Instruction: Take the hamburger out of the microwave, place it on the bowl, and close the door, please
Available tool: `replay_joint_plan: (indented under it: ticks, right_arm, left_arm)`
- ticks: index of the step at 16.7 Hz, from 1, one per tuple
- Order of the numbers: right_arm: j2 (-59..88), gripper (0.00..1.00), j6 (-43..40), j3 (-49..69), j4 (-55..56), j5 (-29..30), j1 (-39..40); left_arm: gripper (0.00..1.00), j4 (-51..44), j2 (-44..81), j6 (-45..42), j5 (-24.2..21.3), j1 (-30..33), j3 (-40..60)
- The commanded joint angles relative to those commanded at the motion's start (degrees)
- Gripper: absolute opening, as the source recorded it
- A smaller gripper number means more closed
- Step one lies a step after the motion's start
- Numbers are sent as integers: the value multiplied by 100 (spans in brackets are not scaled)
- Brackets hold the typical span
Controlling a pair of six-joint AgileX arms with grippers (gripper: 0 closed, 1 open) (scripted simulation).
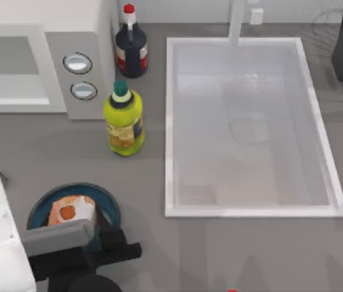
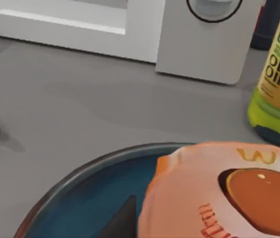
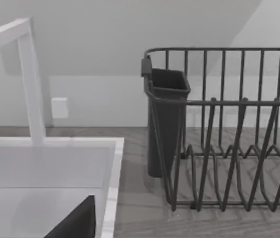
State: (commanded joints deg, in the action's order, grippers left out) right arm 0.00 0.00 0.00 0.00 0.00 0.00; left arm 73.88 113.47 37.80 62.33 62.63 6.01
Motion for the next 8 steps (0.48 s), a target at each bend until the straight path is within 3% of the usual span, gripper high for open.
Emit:
replay_joint_plan:
  ticks: [7, 8]
  right_arm:
    - [0, 100, 0, 0, 0, 0, 0]
    - [0, 100, 0, 0, 0, 0, 0]
  left_arm:
    - [0, 357, 212, -258, -158, -164, -53]
    - [8, 357, 212, -258, -158, -164, -53]
